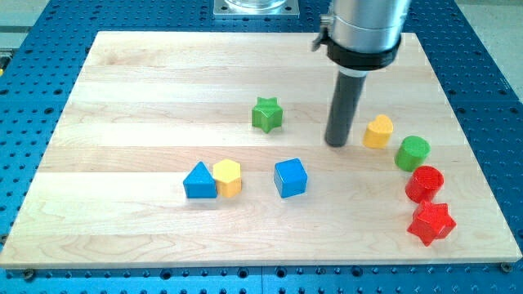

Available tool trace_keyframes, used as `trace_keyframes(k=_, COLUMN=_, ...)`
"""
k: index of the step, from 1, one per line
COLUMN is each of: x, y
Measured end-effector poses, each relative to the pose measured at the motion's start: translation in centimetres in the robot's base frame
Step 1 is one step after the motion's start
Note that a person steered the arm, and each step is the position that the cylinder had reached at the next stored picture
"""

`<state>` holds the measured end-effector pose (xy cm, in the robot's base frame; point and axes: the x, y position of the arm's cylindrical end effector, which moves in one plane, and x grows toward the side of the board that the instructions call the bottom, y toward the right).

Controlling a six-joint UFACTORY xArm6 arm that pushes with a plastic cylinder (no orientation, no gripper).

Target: Put the yellow heart vertically above the green circle

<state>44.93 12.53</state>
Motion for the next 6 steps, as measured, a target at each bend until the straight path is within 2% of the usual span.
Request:
trace_keyframes(k=1, x=-0.3, y=4.7)
trace_keyframes(k=2, x=-2.5, y=6.1)
trace_keyframes(k=3, x=-5.0, y=1.7)
trace_keyframes(k=4, x=-8.9, y=8.2)
trace_keyframes(k=5, x=-9.8, y=7.6)
trace_keyframes(k=6, x=-8.7, y=-3.0)
